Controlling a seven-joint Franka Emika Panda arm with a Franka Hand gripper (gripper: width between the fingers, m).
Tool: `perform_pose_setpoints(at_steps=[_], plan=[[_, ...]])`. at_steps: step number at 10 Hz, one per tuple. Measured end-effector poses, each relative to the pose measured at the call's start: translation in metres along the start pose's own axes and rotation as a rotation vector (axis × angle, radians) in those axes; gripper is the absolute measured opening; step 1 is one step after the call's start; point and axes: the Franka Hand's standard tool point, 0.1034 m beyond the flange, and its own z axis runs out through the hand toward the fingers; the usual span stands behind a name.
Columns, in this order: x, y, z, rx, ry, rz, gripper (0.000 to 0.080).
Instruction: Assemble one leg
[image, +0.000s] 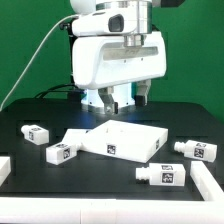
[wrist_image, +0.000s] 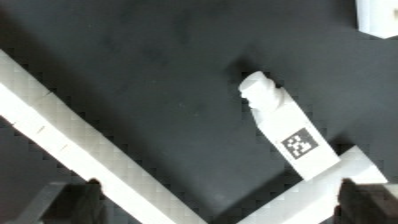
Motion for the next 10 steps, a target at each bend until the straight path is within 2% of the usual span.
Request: perform_pose_setpoints(at_steps=[10], plan=[[-0.0005, -0.0004, 0.0014, 0.002, -0.002, 0.000, 0.0650]])
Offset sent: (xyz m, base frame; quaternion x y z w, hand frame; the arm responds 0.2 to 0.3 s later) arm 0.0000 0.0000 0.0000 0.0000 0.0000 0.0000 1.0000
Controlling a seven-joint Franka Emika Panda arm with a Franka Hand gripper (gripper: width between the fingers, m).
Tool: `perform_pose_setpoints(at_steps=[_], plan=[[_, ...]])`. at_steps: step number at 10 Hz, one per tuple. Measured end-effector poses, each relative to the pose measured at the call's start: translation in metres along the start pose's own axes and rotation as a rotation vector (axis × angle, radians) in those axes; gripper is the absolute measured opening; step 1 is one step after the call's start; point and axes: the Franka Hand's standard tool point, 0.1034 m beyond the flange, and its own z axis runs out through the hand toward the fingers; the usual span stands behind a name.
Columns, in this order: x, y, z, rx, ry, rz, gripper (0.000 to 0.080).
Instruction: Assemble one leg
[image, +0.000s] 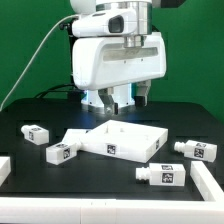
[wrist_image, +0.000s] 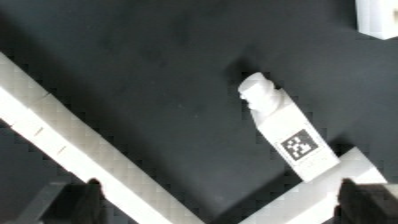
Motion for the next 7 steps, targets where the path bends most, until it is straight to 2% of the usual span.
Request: perform_pose_setpoints(at_steps=[2, 3, 4, 5, 6, 7], plan=[[0.000, -0.001, 0.002, 0.003, -0.003, -0.002, 0.0650], [0.005, -0.005, 0.012, -0.013, -0.009, -0.048, 0.0650], [0.015, -0.012, 0.025, -0.037, 0.003, -0.090, 0.0650], [0.030, -0.027, 0.045, -0.078, 0.032, -0.157, 0.0650], [0.041, -0.048, 0.068, -0.097, 0.065, -0.147, 0.0650], [0.039, -0.051, 0.077, -0.090, 0.056, -0.159, 0.0650]])
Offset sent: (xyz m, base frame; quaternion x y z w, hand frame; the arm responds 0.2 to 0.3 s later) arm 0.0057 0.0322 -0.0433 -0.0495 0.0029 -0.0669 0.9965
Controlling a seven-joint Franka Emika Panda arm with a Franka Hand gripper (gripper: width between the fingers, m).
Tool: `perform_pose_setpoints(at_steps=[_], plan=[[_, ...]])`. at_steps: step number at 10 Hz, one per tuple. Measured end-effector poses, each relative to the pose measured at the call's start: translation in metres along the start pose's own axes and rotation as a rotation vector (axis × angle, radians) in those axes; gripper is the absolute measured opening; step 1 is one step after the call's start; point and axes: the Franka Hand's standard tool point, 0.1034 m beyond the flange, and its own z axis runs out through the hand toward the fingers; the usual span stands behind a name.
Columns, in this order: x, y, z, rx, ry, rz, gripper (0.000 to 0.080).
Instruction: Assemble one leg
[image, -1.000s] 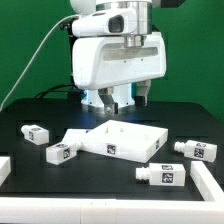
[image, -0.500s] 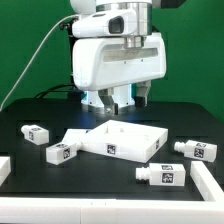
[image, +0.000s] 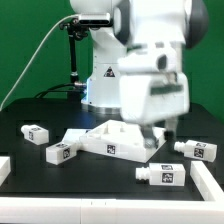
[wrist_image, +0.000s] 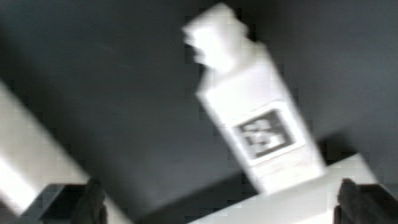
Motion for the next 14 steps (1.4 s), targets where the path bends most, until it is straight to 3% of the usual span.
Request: perform_pose_setpoints(at_steps=[5, 6, 8, 9, 12, 14], plan=[[-0.002, 0.002, 0.001, -0.001, -0.001, 0.006, 0.0650], [-0.004, -0.003, 0.014, 0.009, -0.004, 0.007, 0.0650], [0.005, -0.016, 0.044, -0.023, 0.054, 0.010, 0.0650], [0.002, -0.019, 0.053, -0.014, 0.050, 0.012, 0.0650], [-0.001, -0.016, 0.055, -0.017, 0.049, -0.003, 0.0650], [-0.002, -0.016, 0.055, -0.016, 0.048, -0.003, 0.0418]])
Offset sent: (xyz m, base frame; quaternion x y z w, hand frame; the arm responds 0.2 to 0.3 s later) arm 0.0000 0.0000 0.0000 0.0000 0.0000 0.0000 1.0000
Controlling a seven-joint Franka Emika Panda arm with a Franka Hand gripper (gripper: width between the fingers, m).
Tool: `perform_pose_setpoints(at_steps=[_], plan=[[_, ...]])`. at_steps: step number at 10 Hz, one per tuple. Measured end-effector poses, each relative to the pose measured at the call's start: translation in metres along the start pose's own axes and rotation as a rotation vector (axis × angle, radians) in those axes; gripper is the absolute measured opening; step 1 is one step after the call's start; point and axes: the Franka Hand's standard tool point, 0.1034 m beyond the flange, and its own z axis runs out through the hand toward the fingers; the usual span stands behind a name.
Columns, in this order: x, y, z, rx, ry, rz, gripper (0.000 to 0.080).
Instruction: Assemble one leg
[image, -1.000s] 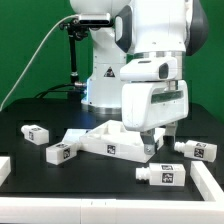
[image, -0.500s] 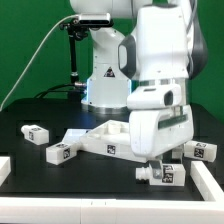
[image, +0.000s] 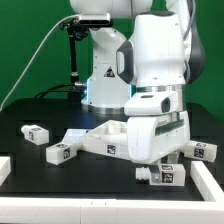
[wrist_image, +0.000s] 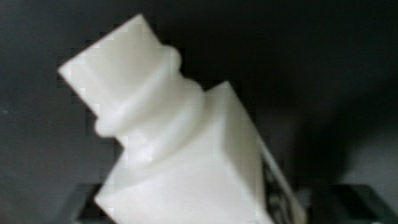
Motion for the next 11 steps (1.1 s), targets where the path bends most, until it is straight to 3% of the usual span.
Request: perform_pose_setpoints(at_steps=[1, 3, 4, 5, 6, 8, 11], plan=[[0.000, 0.000, 0.000, 0.000, 0.000, 0.000, 0.0260], [-0.002, 0.002, 0.000, 0.001, -0.003, 0.001, 0.0261], [-0.016, 0.017, -0.006, 0.030, -0.050, -0.070, 0.0261], [-0.028, 0.042, -0.015, 0.026, -0.063, -0.076, 0.0261], [-0.039, 0.050, -0.018, 0.021, -0.065, -0.073, 0.0261], [-0.075, 0.053, -0.020, 0.022, -0.079, -0.059, 0.0261], [-0.075, 0.047, -0.021, 0.029, -0.083, -0.034, 0.0261]])
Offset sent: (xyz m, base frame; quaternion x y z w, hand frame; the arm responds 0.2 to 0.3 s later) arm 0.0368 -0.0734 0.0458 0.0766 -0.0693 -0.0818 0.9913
